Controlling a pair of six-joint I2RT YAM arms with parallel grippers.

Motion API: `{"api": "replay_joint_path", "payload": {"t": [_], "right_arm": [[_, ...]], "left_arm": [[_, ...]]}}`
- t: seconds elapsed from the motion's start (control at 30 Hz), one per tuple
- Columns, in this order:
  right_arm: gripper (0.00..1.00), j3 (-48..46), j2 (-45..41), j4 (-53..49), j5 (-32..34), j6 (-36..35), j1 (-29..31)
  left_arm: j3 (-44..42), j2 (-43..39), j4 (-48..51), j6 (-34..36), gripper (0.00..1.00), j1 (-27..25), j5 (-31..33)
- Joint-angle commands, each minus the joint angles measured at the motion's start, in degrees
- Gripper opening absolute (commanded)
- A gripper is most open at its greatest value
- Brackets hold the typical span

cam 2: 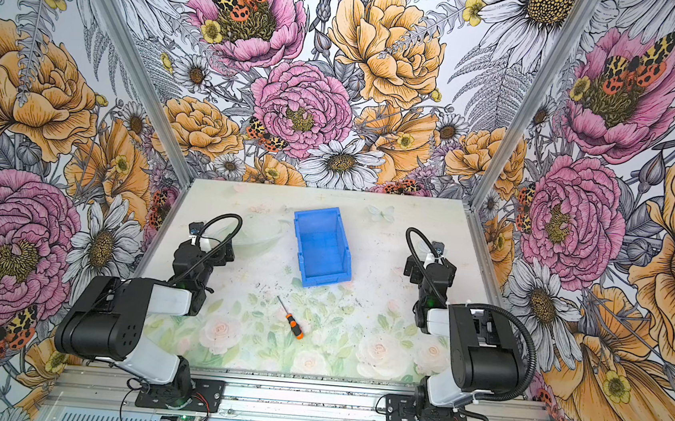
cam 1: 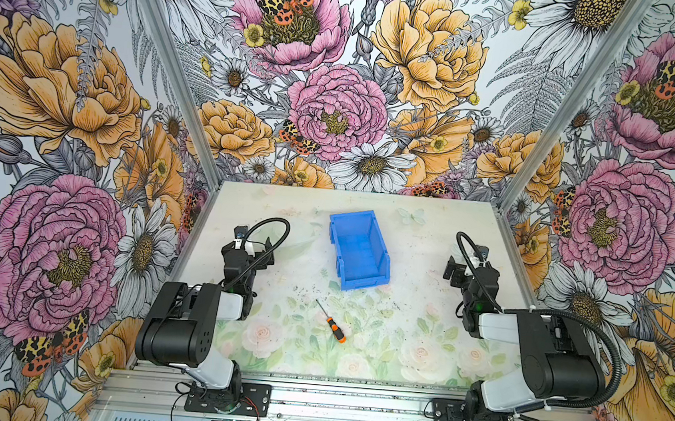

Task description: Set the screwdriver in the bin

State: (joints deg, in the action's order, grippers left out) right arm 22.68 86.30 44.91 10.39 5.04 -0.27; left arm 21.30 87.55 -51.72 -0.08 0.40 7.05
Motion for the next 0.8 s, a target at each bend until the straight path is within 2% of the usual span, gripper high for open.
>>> {"api": "replay_joint_path", "payload": {"t": [0.0, 0.13, 0.23, 0.33, 0.43, 0.57, 0.77], "right_arm": [[0.99, 3.37, -4.30, -6.49, 0.56, -0.42, 0.67], [0.99, 4.32, -9.60, -12.37, 1.22, -1.30, 2.12], [1.00, 6.48, -13.78, -20.09, 2.90, 1.69, 3.34], [1.00, 9.42, -17.66, -29.64, 3.98, 4.26, 5.39], [1.00, 11.66, -21.09, -37.27, 6.59, 6.37, 7.68], [1.00, 16.61, -24.87, -51.45, 8.09, 12.80, 9.55], [0.99, 20.04, -31.43, -67.67, 3.38, 28.22, 11.20]], "left_arm": [[-0.22, -4.46, 2.17, -0.89, 0.99, 0.62, -0.23], [1.65, -10.56, 12.69, -1.67, 0.99, 0.65, -0.15], [2.76, -14.69, 22.01, -2.52, 0.99, 0.75, -0.11], [2.40, -18.44, 26.49, -3.62, 0.99, -0.04, 1.85], [4.64, -21.33, 33.61, -5.21, 0.99, -0.05, -0.29], [7.15, -25.32, 43.56, -7.39, 0.99, -0.37, -2.85], [8.38, -27.86, 49.68, -10.00, 0.99, -1.81, -7.91]]}}
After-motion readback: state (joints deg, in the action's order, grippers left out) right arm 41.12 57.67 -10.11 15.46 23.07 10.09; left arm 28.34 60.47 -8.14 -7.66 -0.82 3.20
